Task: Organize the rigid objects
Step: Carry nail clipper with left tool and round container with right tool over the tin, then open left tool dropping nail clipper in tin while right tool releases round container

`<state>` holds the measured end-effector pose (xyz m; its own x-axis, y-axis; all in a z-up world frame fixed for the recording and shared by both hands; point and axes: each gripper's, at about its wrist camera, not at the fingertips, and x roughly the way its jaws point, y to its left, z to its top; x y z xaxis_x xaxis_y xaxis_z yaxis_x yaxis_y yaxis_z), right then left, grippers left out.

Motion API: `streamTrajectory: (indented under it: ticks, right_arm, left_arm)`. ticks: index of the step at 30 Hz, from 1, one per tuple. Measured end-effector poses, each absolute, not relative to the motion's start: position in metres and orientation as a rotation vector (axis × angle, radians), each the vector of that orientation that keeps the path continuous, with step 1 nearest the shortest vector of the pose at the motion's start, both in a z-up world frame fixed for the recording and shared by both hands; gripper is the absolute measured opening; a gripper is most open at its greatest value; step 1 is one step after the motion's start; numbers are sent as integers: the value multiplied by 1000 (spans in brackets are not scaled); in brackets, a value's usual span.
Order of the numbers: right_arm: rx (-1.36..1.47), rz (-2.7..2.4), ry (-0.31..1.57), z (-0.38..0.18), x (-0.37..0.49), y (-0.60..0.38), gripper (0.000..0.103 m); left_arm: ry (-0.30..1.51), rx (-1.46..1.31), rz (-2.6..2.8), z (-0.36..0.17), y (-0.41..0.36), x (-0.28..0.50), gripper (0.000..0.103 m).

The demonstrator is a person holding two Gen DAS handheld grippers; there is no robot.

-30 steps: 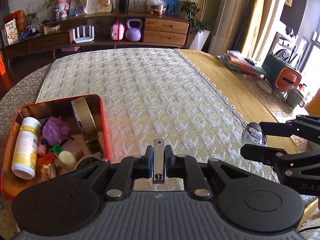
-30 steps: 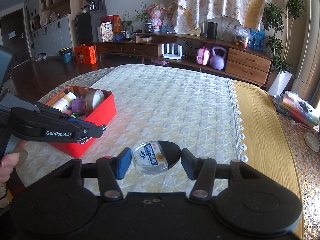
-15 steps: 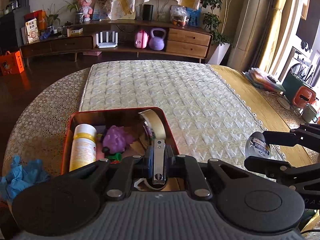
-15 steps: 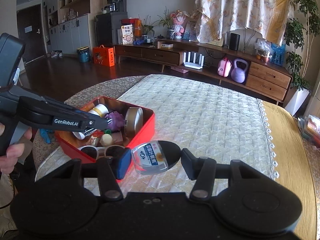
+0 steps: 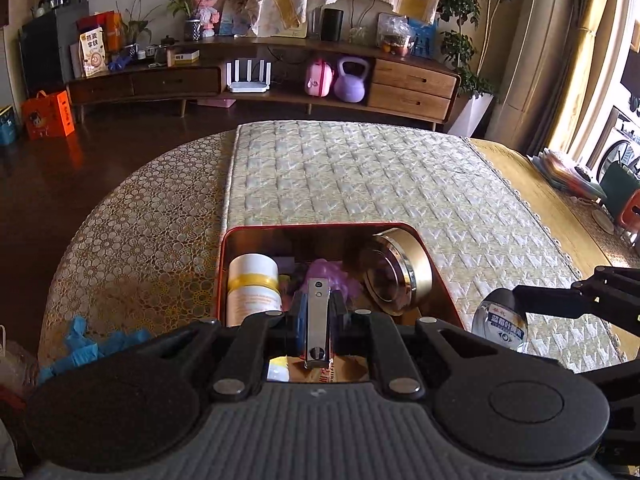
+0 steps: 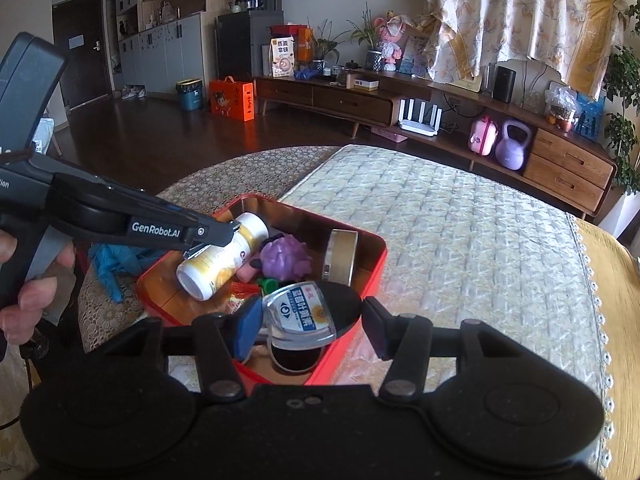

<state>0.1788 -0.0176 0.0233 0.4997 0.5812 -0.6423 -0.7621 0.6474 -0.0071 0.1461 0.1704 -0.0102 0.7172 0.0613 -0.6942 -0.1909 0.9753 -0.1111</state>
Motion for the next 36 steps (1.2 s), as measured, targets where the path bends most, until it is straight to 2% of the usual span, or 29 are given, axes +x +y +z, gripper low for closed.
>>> streamTrajectory:
  ticks: [21, 36]
  right_arm:
    - [-372, 845, 717, -24, 205, 32, 53]
    - [-339, 835, 736, -20, 206, 29, 55]
  left_arm:
    - [852, -181, 82, -50, 177, 179, 11]
    - [914, -230, 87, -73, 185, 185, 11]
